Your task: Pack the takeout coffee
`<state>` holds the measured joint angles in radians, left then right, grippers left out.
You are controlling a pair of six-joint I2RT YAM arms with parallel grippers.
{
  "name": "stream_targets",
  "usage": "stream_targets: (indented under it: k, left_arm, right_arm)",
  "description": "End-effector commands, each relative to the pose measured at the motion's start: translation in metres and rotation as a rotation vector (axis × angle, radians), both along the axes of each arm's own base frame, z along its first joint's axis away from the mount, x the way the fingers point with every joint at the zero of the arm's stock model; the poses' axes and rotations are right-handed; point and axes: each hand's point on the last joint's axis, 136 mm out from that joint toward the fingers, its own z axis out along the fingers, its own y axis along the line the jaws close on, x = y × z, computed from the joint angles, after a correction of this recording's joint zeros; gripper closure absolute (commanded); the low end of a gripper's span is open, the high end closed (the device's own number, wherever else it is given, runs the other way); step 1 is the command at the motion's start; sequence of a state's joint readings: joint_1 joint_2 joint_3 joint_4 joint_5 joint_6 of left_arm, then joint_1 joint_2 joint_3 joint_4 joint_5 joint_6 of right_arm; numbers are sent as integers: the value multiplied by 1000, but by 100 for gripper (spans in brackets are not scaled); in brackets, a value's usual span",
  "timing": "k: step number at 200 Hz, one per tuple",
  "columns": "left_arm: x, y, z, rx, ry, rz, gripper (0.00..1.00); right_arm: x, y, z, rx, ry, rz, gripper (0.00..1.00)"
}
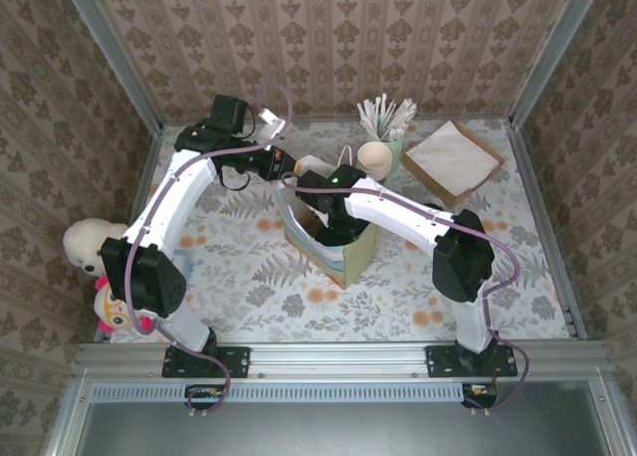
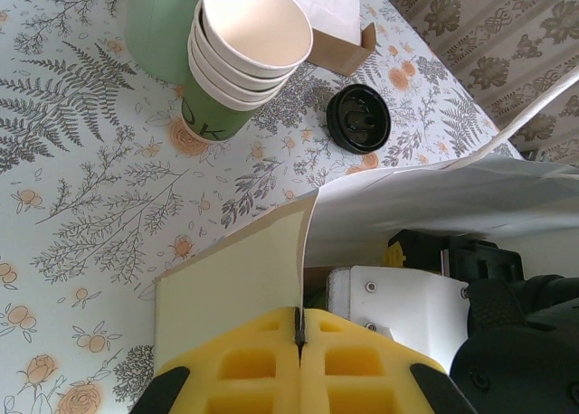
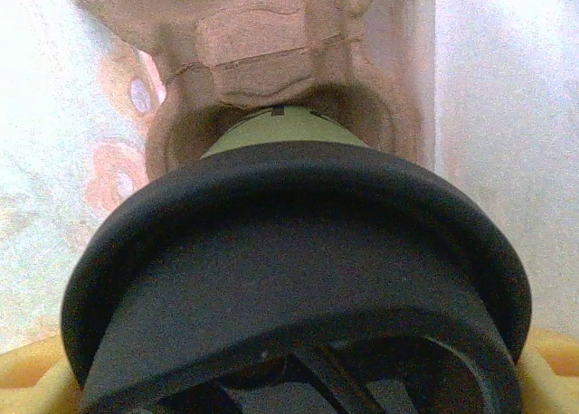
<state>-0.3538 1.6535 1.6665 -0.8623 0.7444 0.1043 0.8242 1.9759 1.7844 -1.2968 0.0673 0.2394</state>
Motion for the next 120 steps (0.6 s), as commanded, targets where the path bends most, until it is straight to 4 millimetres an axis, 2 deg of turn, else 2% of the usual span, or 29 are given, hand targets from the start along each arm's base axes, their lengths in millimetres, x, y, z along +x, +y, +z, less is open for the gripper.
stream_targets:
  k: [1,58,120]
  left_arm:
    - [-8,-2,14,-28,-24,-13,100]
    - [-8,-2,12,-28,-20,-13,100]
    - [-7,-1,11,-24,-17,-6,100]
  right_arm:
    - [2,4,10,50,-28,-17,53]
    - [2,3,3,45,-24,-14,54]
    - [-3,-3,-29,1,15,-9,55]
